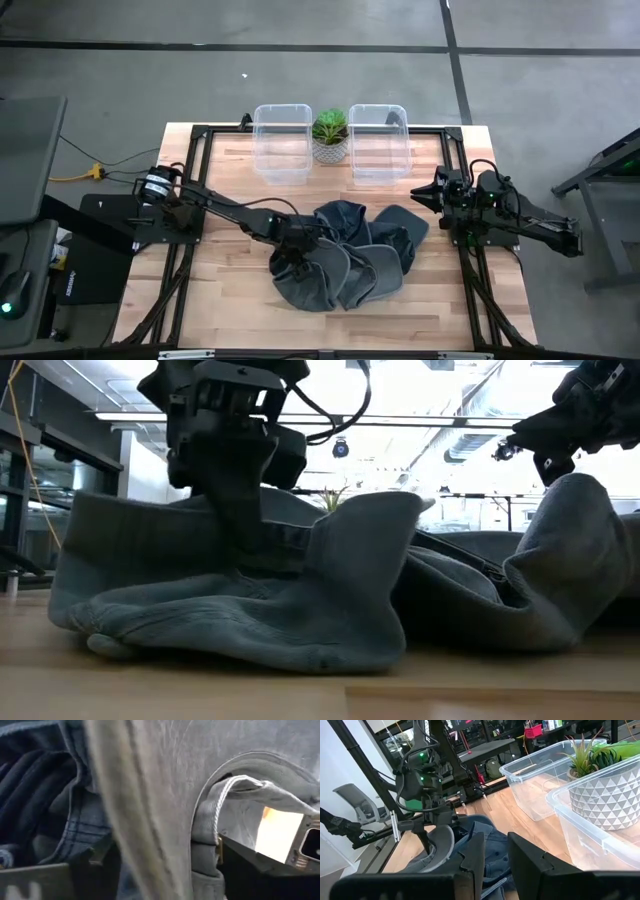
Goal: Pick & Place hat
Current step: Put the left gray cap into the left transparent bin
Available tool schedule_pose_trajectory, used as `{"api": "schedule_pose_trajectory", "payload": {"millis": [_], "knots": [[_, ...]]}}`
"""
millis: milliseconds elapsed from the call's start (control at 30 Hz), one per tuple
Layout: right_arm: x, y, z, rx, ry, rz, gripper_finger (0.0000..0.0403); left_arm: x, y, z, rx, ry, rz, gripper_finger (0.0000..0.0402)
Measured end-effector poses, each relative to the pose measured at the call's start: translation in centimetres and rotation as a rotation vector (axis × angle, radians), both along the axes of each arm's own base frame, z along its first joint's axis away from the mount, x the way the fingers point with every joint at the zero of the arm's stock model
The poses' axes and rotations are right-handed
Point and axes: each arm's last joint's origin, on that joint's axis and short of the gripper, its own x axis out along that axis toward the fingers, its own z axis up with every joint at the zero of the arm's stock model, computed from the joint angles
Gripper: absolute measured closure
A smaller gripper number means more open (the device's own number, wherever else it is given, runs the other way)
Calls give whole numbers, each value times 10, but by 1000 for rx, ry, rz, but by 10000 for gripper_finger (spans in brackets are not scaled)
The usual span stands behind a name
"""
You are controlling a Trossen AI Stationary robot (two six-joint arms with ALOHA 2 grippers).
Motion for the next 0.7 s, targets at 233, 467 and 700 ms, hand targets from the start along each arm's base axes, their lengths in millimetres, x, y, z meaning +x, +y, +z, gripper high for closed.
{"api": "schedule_pose_trajectory", "payload": {"millis": [233, 467, 700], "knots": [[0, 0, 0, 0, 1, 0, 325, 0, -1, 0, -22, 0, -37, 325], [0, 0, 0, 0, 1, 0, 325, 0, -2, 1, -53, 2, -64, 396], [0, 0, 0, 0, 1, 0, 325, -1, -2, 12, -64, -19, -63, 400]]}}
